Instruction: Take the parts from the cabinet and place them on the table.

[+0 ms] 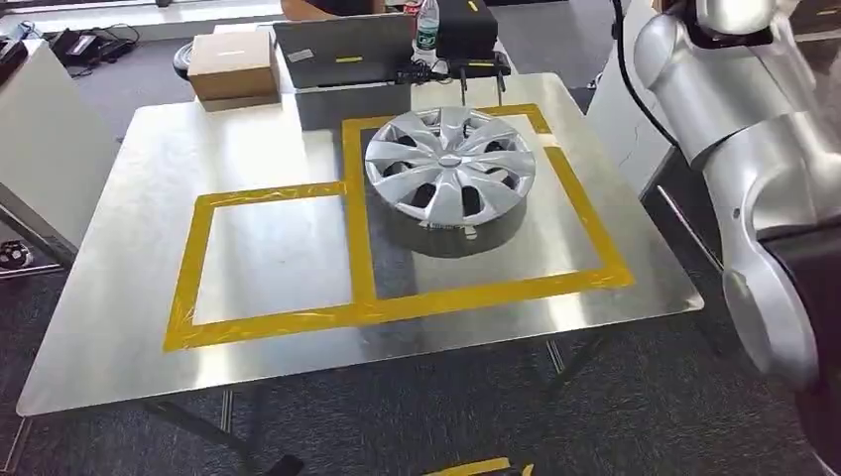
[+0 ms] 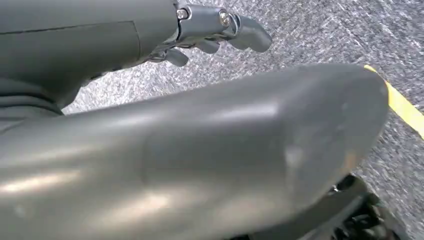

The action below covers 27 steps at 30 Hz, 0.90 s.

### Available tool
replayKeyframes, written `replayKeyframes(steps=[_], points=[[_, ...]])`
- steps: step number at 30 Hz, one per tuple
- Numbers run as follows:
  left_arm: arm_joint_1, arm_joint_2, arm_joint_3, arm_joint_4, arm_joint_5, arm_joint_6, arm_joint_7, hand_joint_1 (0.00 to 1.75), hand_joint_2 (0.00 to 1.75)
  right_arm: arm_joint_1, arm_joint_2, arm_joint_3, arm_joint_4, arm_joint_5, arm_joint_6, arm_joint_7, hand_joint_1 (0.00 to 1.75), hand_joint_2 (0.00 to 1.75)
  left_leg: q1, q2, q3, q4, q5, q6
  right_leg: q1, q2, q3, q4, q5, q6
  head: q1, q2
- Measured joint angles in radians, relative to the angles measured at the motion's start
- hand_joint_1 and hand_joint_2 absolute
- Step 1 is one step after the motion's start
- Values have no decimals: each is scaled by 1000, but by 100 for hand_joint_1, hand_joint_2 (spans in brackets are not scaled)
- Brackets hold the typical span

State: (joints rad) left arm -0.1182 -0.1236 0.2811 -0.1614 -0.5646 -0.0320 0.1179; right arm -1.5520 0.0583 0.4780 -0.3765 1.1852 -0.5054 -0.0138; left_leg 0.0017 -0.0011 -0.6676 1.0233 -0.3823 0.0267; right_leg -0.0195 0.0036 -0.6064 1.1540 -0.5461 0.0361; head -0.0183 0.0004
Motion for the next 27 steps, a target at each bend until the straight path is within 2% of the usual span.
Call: replayKeyframes(steps=[1, 2, 3, 4, 5, 6, 7, 8, 10, 11, 12, 13, 14, 15, 16, 17, 18, 20, 21, 22, 23, 24, 25, 26, 27], points=[[1, 0, 0, 0, 0, 1, 0, 0, 0, -1, -5, 0, -6, -1, 1, -4, 0, 0, 0, 0, -6, 7, 2, -4, -2, -2, 58, -93, 25, 1, 0, 0], [2, 3, 0, 0, 0, 2, -1, 0, 0, 1, -9, 0, -11, -3, 2, -4, 0, 0, -2, -2, -11, 10, 5, -11, 4, -1, 67, -108, 17, -5, -1, 0], [3, 2, 0, 0, 0, 3, -2, 0, 0, 1, -10, 0, -13, -3, 5, -5, 0, 0, -2, -3, -12, 10, 9, -18, 9, 5, 51, -98, 41, -15, -1, 0], [4, 3, 0, 0, 0, 6, -3, 0, 0, -1, -16, 0, -14, -3, 7, -3, 0, 0, -2, -4, -14, 14, 12, -24, 6, 4, 55, -114, 30, -20, 0, 0], [8, 3, 0, 0, 0, 7, -3, 0, 0, 0, -17, 0, -16, -3, 11, -2, 0, 0, -1, -5, -16, 6, 21, -34, 10, 4, 49, -110, 34, -28, -2, 0], [14, 4, 0, 0, 0, 7, -3, 0, 0, 2, -20, 0, -16, -3, 15, -1, 0, 0, -2, -6, -20, 0, 30, -43, 8, 4, 42, -113, 43, -39, 0, 0], [17, 7, 0, 0, 0, 7, -3, 0, 0, 0, -20, 0, -16, -5, 16, -2, 0, 0, 2, -5, -28, 7, 20, -49, 2, 0, 33, -119, 58, -48, -1, 0], [21, 7, 0, 0, 0, 7, -3, 0, 0, 1, -19, 0, -16, -6, 19, -3, 0, 0, 1, -4, -44, 35, -27, -53, 2, 2, 23, -120, 68, -54, -3, 0], [24, 8, 0, 0, -1, 7, -7, 0, 0, 3, -20, 0, -16, -12, 19, -4, 0, 0, 5, -3, -81, 177, -145, -63, 1, 2, 0, -120, 86, -59, -5, 0], [24, 9, 0, 0, 0, 7, -9, 0, 0, 5, -20, 0, -16, -13, 19, -4, 0, 0, 5, -4, -98, 255, -184, -65, 2, 2, -11, -119, 95, -59, -5, 0], [24, 9, 0, 0, 2, 7, -13, 0, 0, 9, -20, 0, -16, -16, 20, -5, 0, 0, 5, -4, -102, 307, -196, -66, 2, 2, -22, -119, 104, -57, -6, 0], [23, 10, 0, 0, 5, 8, -14, 0, 0, 14, -20, 0, -16, -19, 19, -5, 0, 0, 5, -3, -87, 311, -183, -66, 2, 1, -32, -119, 111, -56, -6, 0], [23, 12, 1, 0, 11, 9, -15, 0, 0, 18, -20, 0, -16, -23, 19, -6, 0, 0, 5, -3, -52, 279, -156, -66, 2, 1, -41, -118, 119, -53, -6, 0], [23, 13, 2, 0, 12, 10, -15, 0, 0, 19, -20, 0, -16, -23, 19, -7, 0, 0, 6, -3, 4, 205, -124, -65, 1, 0, -50, -118, 126, -50, -6, 0], [23, 15, 3, -2, 13, 10, -15, 0, 0, 18, -19, 0, -16, -23, 17, -7, 0, 0, 6, -3, 73, 110, -104, -62, 1, 0, -55, -117, 132, -47, -6, 0], [20, 16, 5, -3, 14, 10, -16, 0, 0, 18, -18, 0, -16, -23, 14, -4, 0, 0, 6, -4, 123, 25, -139, -57, 2, 0, -58, -117, 138, -41, -6, 0], [20, 17, 6, -3, 16, 12, -19, 0, 0, 17, -18, 0, -17, -24, 14, -1, 0, 0, -1, -7, 141, 12, -135, -48, 3, 0, -58, -117, 144, -35, -5, 0], [19, 17, 8, -3, 20, 16, -21, 0, 0, 17, -17, 0, -17, -23, 14, -2, 0, 0, -4, -8, 131, 12, -130, -38, 1, -1, -57, -122, 158, -23, -8, 0], [19, 17, 8, -3, 20, 18, -21, 0, 0, 17, -17, 0, -17, -23, 14, -2, 0, 0, -5, -8, 128, 12, -124, -29, 3, 0, -57, -128, 166, -14, -7, 0], [19, 16, 8, -3, 20, 18, -21, 0, 0, 17, -19, 0, -16, -23, 14, -2, 0, 0, 4, -3, 120, 2, -109, -18, 2, 1, -64, -125, 163, -9, -6, 0], [17, 16, 8, -3, 19, 18, -17, 0, 0, 16, -24, 0, -16, -24, 13, -4, 0, 0, 4, -1, 109, 1, -99, -8, 3, 0, -76, -102, 124, -8, -6, 0], [17, 18, 9, -3, 17, 18, -14, 0, 0, 17, -29, 0, -16, -25, 10, -5, 0, 0, 3, 0, 96, 1, -87, -1, 2, 0, -96, -47, 65, -6, -2, 0], [17, 18, 9, -3, 15, 18, -14, 0, 0, 18, -35, 0, -16, -27, 8, -5, 0, 0, 3, 1, 83, 2, -77, 2, 3, 0, -119, 25, 10, -3, -2, 0], [17, 18, 10, -3, 10, 17, -12, 0, 0, 22, -41, 0, -16, -27, 5, -5, 0, 0, 1, 1, 70, 3, -67, 4, 3, 0, -140, 101, -30, -1, -2, 0], [17, 18, 10, -3, 8, 16, -12, 0, 0, 28, -48, 0, -16, -28, 3, -5, 0, 0, -1, 1, 55, 4, -56, 5, 3, 0, -154, 165, -48, 0, -2, 0]])
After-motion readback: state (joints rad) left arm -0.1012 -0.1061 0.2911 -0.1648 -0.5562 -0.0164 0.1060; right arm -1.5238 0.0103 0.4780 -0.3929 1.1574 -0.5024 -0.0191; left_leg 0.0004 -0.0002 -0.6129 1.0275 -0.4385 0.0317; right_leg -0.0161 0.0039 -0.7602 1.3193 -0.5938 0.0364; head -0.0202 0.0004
